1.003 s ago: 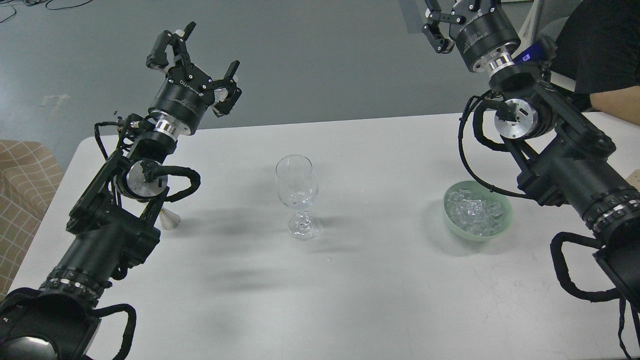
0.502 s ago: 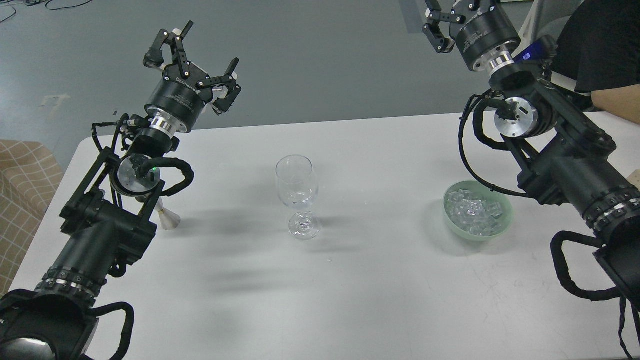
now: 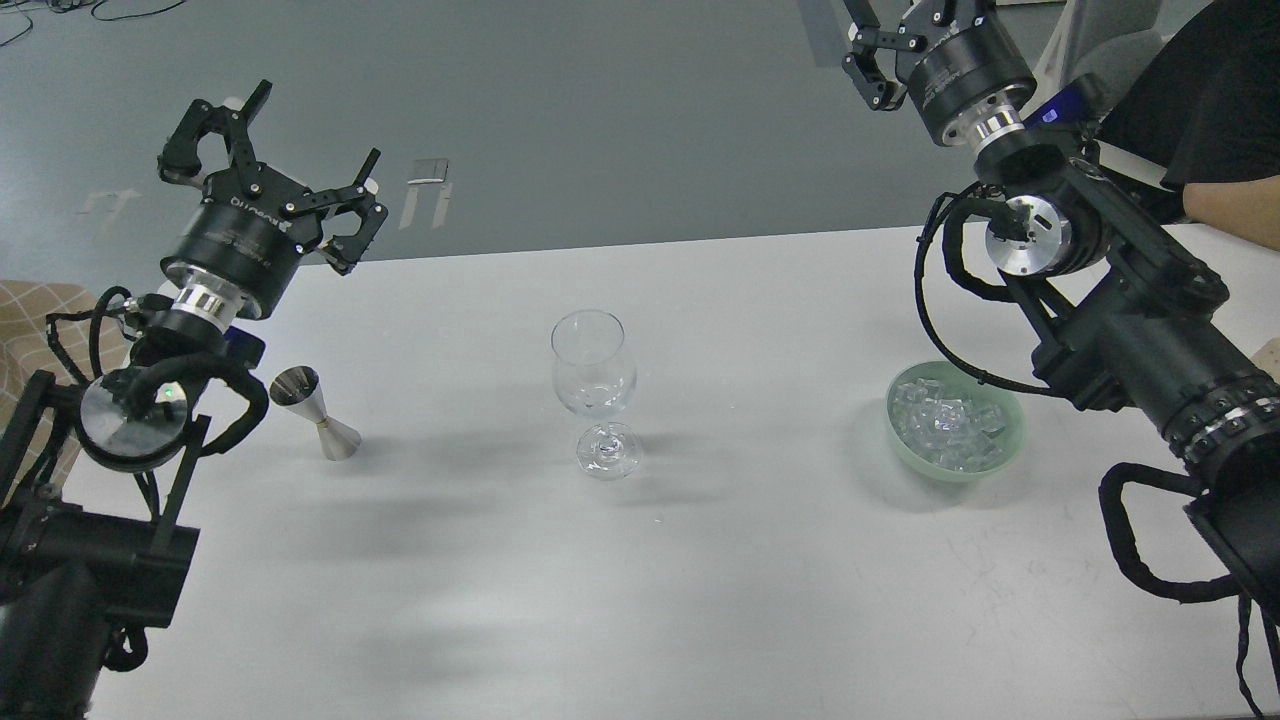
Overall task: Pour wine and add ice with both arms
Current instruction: 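Lower the left gripper down toward the small metal jigger, then close the left gripper around the metal jigger, then lift the jigger with the left gripper and carry it toward the wine glass, then tilt the jigger over the wine glass with the left gripper to pour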
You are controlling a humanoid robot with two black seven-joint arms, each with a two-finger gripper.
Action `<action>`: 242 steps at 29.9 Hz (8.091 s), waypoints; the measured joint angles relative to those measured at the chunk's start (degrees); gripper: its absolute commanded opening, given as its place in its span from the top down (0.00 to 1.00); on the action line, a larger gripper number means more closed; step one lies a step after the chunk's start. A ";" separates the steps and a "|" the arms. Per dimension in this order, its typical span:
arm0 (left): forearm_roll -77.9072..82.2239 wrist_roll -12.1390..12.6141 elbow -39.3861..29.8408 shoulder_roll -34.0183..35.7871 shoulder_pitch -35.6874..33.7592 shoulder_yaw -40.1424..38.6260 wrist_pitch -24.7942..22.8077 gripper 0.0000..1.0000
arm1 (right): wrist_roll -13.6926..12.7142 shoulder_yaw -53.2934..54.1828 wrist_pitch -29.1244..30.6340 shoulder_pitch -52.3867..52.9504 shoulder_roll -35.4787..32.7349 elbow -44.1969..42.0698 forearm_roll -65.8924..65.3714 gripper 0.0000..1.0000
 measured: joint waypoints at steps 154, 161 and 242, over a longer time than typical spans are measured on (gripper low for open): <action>-4.03 4.98 26.90 -13.12 1.42 -8.70 -15.93 1.00 | -1.58 -3.58 -3.89 0.42 0.16 -0.40 -0.33 0.00; -3.96 5.68 16.64 -11.28 3.16 -5.21 -11.00 1.00 | -1.58 -3.58 -3.90 0.36 0.16 -0.40 -0.34 0.00; 9.96 8.31 -10.88 -12.05 10.56 10.01 8.17 1.00 | -1.58 -3.46 -3.90 1.70 1.13 0.13 -0.25 0.00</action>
